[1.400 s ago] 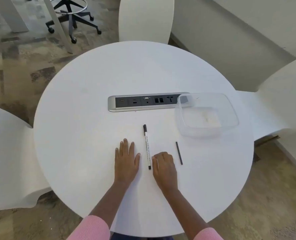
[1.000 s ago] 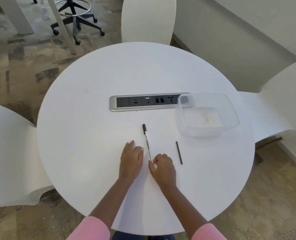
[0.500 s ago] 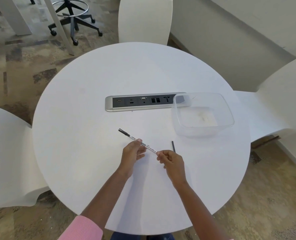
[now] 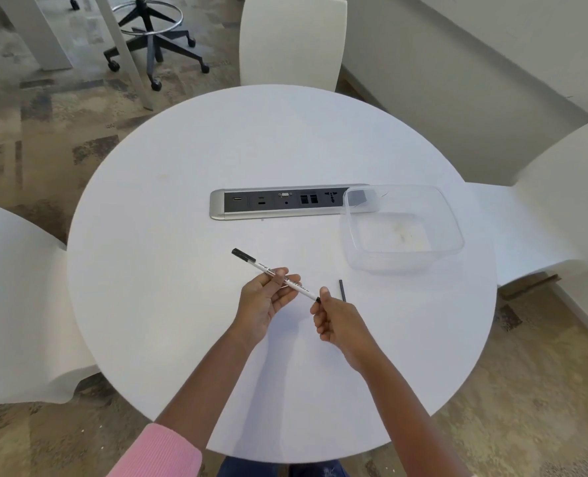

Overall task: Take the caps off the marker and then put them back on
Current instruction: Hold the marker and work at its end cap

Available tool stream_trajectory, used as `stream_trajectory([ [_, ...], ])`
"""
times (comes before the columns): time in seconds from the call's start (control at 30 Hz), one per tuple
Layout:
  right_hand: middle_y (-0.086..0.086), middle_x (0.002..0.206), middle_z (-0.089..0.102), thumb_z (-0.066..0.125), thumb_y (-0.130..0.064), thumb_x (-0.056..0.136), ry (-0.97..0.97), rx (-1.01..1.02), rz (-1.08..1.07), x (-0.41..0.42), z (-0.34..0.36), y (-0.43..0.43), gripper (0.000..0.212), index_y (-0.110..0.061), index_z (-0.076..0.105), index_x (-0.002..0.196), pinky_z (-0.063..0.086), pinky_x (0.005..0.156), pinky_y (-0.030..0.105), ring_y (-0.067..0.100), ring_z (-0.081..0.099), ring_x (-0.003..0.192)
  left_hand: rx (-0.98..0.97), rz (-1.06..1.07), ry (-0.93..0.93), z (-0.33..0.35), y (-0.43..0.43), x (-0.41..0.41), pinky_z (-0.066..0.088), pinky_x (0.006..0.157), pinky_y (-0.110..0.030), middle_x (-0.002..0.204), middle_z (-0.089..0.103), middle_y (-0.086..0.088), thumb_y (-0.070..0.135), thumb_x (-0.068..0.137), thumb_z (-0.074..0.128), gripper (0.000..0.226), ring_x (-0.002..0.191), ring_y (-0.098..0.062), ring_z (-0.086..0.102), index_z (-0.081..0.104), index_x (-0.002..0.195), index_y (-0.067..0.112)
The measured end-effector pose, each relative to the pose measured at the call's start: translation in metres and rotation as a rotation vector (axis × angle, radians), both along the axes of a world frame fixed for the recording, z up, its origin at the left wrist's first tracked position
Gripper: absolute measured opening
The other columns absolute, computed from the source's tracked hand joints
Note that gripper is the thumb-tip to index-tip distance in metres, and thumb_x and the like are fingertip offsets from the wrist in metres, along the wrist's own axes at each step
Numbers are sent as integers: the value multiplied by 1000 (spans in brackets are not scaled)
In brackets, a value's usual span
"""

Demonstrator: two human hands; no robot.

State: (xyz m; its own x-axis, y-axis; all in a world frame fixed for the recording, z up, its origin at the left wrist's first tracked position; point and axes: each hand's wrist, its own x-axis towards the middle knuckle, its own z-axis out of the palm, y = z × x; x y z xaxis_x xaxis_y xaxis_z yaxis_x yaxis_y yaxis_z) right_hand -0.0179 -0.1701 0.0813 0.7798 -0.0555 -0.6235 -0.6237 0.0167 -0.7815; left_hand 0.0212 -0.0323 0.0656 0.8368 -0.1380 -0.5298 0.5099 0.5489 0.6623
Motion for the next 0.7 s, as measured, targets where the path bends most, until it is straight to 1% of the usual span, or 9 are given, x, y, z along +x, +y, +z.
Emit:
stream_trajectory([
  [0.13,-5,49,37,43,-35,95,64,126,-131,3,5,3,41,-16,48,60,30,45,18,8,33,43,-36,-30,-27,1,-2,-2,58,64,-19,72,75,-2,5,91,49,11,70,-11,72,60,93,5],
  [0.2,-5,48,34,43,-35,95,85,167,-149,4,8,3,41,-16,45,58,28,43,17,8,30,42,-44,-50,-43,2,-3,-3,58,65,-18,74,76,-2,3,91,49,13,73,-11,72,61,95,6],
  [0.3,-5,47,34,44,-36,94,84,167,-141,3,10,0,43,-16,46,57,28,42,17,8,30,41,-13,-43,-41,5,-6,-5,57,64,-17,73,76,-1,3,90,50,13,73,-9,72,63,91,6],
  [0.37,-4,49,36,44,-36,94,58,116,-88,2,10,-2,43,-15,47,57,30,44,17,8,32,43,21,-19,-29,6,-8,-7,57,63,-17,71,76,-1,3,90,52,11,71,-9,72,62,87,6],
  [0.47,-4,52,38,44,-33,95,-23,-13,-28,1,7,-4,41,-16,48,58,32,47,17,8,33,45,56,22,-6,8,-12,-10,57,62,-17,68,75,-1,4,89,54,10,68,-10,72,62,84,6],
  [0.53,-3,52,38,44,-32,95,-97,-90,-15,1,4,-4,41,-16,48,57,31,47,17,6,33,42,42,57,18,10,-15,-11,57,61,-17,66,75,-1,4,88,55,9,66,-10,71,62,83,5],
  [0.63,-3,52,38,43,-32,95,-236,-234,18,0,1,-5,44,-17,45,55,29,47,19,8,32,43,25,95,49,15,-18,-10,58,59,-16,63,74,-1,2,88,55,9,62,-9,71,62,83,4],
  [0.7,-3,50,37,41,-32,96,-323,-311,35,-2,-1,-5,44,-17,44,55,29,46,17,6,32,42,42,103,52,18,-20,-9,58,59,-16,61,73,-1,1,87,56,9,60,-9,70,63,82,4],
])
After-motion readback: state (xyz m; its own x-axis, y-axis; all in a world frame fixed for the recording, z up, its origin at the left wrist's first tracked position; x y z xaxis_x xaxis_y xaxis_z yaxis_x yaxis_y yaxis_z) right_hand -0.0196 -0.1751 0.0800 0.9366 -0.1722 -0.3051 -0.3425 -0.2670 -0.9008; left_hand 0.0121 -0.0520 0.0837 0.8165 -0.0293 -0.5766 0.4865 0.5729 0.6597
